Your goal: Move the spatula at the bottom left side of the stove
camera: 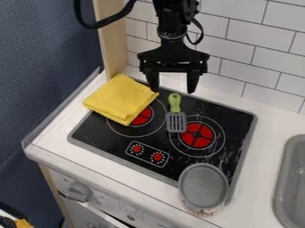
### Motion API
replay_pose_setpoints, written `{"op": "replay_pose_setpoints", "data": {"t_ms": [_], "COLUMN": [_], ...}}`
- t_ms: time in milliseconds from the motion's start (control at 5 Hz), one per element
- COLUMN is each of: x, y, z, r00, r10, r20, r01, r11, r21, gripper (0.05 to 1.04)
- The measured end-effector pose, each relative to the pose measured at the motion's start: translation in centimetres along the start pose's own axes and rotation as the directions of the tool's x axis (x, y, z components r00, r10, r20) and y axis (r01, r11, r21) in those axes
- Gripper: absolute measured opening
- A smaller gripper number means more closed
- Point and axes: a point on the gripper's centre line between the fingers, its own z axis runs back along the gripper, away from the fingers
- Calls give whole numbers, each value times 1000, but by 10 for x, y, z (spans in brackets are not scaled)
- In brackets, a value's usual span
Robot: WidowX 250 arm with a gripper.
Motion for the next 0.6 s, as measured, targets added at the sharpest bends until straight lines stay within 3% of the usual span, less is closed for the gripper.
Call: {"op": "replay_pose_setpoints", "data": {"t_ms": [400, 600], "x": [1, 11], "y": [1, 1], "z": [-35, -43], "r00": [995, 995], "r10": [15, 32], "r20": [-99, -96], "r01": [-9, -24], "r11": [998, 997], "r21": [59, 79], "gripper": [1000, 1000]}}
